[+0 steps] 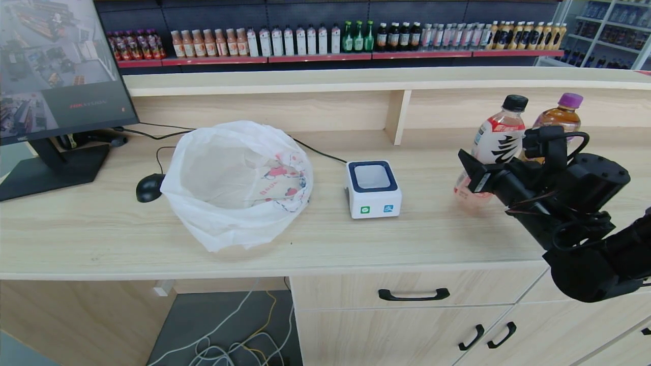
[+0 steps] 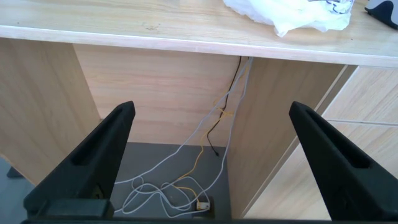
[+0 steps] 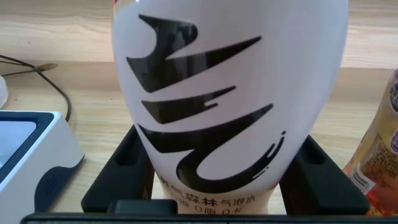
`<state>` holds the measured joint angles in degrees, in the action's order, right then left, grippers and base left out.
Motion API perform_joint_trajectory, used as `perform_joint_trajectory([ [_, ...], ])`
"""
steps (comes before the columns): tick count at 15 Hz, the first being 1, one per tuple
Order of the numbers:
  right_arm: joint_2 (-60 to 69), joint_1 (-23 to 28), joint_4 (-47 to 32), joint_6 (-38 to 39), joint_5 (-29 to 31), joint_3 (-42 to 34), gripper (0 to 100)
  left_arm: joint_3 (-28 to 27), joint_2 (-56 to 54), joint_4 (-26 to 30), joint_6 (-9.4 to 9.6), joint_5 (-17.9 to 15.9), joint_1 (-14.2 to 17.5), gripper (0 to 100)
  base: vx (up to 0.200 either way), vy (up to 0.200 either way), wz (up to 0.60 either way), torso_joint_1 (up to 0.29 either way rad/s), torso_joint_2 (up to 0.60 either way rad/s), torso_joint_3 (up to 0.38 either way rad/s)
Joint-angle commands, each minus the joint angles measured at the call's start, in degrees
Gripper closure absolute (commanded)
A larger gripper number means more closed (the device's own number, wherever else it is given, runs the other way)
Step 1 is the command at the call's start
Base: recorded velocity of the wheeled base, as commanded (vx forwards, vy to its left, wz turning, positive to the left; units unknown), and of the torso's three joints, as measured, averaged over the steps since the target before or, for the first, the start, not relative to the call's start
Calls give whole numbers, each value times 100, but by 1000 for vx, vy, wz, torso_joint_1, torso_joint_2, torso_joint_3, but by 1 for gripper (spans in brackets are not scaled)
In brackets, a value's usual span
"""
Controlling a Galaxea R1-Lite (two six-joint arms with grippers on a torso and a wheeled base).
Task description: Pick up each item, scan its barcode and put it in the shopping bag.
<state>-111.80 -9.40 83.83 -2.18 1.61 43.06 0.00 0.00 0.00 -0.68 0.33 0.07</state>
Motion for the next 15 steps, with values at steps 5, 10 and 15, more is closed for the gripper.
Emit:
perform_joint_trajectory([
  [5, 492, -9, 10, -10, -12, -518, 100, 0, 0, -9, -2, 2, 1, 0, 0, 0, 0, 0, 0, 0],
  [10, 1064, -88, 36, -37, -231, -1256, 100, 0, 0, 0, -2, 2, 1, 0, 0, 0, 0, 0, 0, 0],
  [15, 1565, -97, 54, -37, -372, -1774, 100, 0, 0, -9, -2, 2, 1, 0, 0, 0, 0, 0, 0, 0],
])
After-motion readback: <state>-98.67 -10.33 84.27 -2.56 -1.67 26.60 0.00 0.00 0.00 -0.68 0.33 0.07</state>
